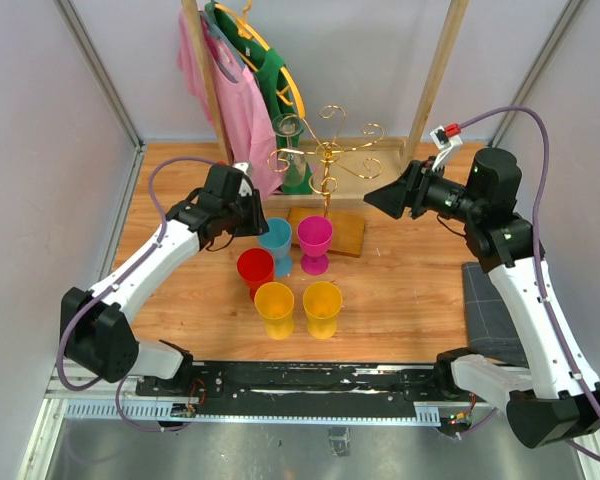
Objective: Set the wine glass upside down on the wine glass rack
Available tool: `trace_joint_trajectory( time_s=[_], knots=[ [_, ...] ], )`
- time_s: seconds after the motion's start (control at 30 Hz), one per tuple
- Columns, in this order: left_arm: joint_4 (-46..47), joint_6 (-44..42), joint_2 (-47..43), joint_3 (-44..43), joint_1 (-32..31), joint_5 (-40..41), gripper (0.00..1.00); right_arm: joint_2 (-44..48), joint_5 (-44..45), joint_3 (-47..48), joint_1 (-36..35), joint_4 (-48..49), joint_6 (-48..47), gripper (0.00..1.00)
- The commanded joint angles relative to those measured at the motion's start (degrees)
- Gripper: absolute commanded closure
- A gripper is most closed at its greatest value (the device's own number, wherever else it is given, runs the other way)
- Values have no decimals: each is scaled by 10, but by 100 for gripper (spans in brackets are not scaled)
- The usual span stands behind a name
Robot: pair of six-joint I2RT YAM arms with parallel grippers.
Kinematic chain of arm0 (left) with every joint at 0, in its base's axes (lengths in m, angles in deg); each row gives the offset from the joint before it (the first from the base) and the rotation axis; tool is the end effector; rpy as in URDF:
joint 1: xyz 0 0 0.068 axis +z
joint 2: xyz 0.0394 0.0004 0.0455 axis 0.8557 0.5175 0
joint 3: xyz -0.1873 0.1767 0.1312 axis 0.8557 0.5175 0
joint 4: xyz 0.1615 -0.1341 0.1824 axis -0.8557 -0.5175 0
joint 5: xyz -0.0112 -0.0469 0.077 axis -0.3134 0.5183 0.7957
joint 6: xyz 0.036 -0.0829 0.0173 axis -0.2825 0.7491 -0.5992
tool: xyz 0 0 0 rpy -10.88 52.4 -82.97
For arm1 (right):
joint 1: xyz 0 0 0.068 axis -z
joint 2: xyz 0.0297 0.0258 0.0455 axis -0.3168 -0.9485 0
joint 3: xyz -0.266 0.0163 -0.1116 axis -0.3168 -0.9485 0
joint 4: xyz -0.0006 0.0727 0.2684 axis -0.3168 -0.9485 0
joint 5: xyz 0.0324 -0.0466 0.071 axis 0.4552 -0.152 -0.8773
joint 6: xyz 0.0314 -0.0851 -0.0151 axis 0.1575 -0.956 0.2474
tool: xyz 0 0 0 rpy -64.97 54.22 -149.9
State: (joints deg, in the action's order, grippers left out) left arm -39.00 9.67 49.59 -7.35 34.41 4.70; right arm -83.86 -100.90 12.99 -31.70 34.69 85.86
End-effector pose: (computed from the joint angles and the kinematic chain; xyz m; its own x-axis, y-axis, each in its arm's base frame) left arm 0.3084 -0.1459 0.2806 -0.7632 -0.1040 -0.6378 0.1547 0.9288 -0.3366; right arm 0.2421 0.1135 0.4501 -0.4903 0.2388 -0.8382 -0.6636 0.5212 0.5366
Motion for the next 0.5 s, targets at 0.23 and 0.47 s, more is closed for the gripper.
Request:
trace_joint_trajectory(
  time_s=[0.23, 0.47],
  knots=[
    [4, -6, 28, -31, -31, 84, 88, 18, 9, -10, 7, -9, -17, 37],
    [-7, -5, 21, -40, -32, 97, 100, 15, 8, -10, 6, -9, -16, 37]
  ],
)
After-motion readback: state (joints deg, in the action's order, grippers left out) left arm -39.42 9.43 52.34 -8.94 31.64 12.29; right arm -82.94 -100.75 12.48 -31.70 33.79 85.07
